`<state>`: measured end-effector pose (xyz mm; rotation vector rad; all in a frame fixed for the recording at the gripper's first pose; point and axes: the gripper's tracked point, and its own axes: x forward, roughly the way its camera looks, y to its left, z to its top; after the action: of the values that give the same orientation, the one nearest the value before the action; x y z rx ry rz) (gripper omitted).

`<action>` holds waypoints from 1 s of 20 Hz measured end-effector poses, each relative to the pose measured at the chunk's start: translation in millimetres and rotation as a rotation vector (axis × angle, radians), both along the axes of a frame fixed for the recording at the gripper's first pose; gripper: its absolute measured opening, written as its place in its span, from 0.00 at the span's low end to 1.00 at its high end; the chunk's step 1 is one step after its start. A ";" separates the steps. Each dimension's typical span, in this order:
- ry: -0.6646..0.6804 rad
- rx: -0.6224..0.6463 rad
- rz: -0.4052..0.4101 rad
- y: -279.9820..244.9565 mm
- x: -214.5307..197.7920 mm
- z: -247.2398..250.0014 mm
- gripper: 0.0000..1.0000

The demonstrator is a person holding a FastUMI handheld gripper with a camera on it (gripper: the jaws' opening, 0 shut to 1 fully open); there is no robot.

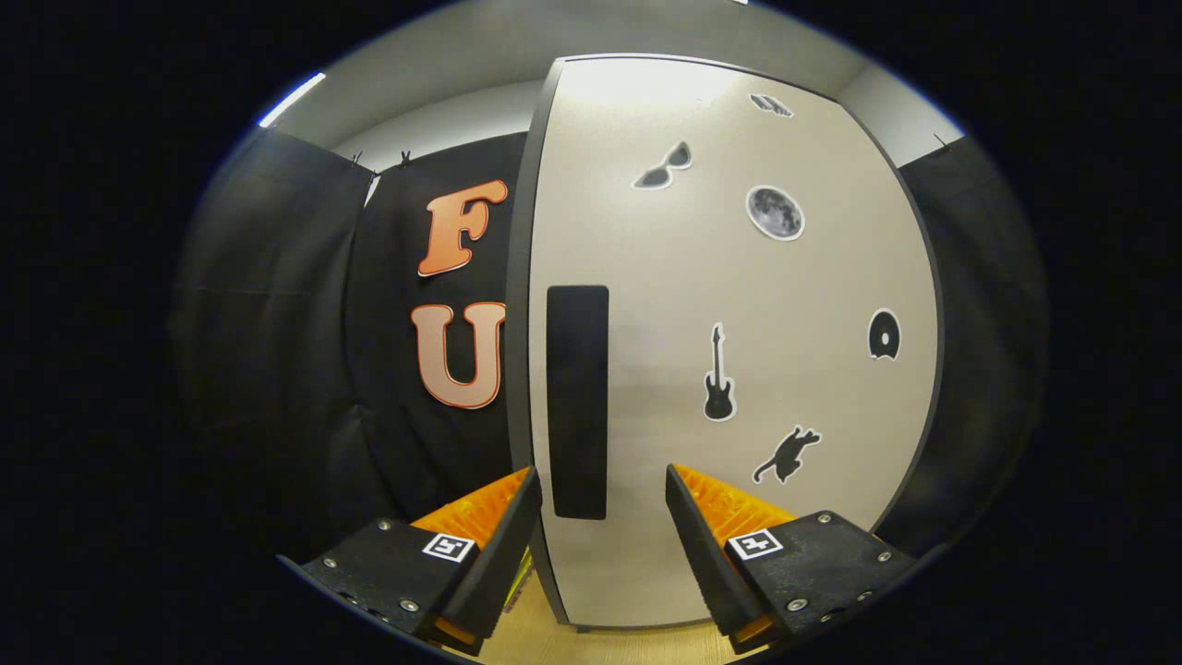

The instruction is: Open the shoe cabinet door, grab the shoes and put them into the shoe cabinet, then close the shoe cabinet door.

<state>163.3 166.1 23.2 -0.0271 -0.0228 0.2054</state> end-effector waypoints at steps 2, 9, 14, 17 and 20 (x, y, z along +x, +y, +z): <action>0.018 -0.009 -0.006 -8.9 -28.7 1.5 0.85; 0.016 -0.028 -0.089 -54.9 -141.8 18.0 0.85; 0.008 0.017 -0.151 -90.8 -215.7 33.4 0.86; 0.005 0.031 -0.203 -115.3 -248.1 37.2 0.88; -0.010 0.048 -0.227 -125.8 -273.5 42.8 0.91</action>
<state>-110.2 40.3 66.0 0.0176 -0.0342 -0.0219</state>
